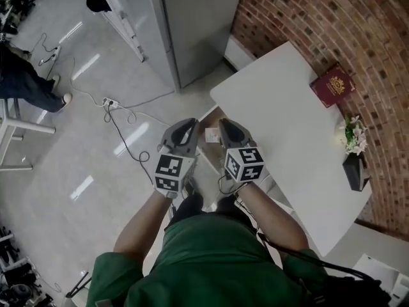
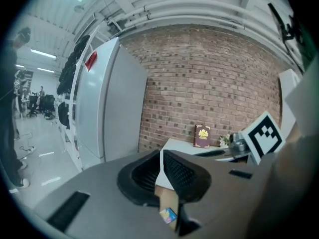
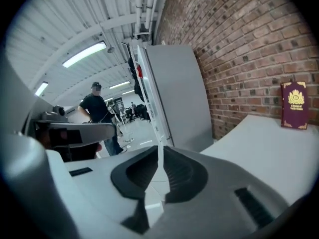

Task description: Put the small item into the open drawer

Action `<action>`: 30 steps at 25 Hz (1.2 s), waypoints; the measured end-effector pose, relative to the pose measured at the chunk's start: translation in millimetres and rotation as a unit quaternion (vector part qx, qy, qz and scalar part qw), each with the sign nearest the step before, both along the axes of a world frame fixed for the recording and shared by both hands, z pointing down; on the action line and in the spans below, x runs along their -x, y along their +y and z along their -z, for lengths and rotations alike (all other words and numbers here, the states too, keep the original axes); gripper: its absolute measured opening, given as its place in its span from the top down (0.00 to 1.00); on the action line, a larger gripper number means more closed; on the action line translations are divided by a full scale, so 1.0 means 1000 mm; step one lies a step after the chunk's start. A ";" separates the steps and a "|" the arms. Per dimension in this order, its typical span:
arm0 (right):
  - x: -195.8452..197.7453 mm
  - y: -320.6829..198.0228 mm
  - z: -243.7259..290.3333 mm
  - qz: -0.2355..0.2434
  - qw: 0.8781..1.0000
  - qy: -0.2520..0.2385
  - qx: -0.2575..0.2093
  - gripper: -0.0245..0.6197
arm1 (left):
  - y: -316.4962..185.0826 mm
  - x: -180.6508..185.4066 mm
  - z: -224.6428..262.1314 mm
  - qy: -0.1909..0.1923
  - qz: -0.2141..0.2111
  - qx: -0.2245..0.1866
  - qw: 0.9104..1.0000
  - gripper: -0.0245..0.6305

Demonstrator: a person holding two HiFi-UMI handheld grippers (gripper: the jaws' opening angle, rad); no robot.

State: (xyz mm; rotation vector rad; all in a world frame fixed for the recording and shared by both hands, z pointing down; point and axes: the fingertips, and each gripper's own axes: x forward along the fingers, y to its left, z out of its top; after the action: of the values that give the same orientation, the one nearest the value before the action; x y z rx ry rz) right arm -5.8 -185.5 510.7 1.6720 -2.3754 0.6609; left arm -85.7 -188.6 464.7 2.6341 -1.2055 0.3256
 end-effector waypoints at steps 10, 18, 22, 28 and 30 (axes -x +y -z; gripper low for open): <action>-0.038 0.011 0.132 0.037 0.989 0.020 -0.143 0.95 | 0.008 -0.050 0.095 0.033 0.020 -0.049 0.998 0.94; -0.064 0.024 0.201 0.057 0.975 0.024 -0.212 0.95 | 0.024 -0.076 0.162 0.049 0.026 -0.107 0.993 0.94; -0.070 0.032 0.228 0.063 0.970 0.026 -0.234 0.95 | 0.032 -0.080 0.183 0.038 0.032 -0.139 0.989 0.94; -0.081 0.045 0.271 0.050 0.955 0.050 -0.288 0.95 | 0.047 -0.083 0.228 0.038 0.031 -0.233 0.971 0.95; -0.082 0.050 0.280 0.048 0.951 0.058 -0.299 0.95 | 0.053 -0.085 0.240 0.043 0.024 -0.252 0.967 0.95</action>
State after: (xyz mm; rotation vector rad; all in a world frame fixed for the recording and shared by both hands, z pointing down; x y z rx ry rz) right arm 76.4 -135.2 230.3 1.7049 -2.7104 -0.2038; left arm -1.0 -135.2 224.9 2.9853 -1.4805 -0.1264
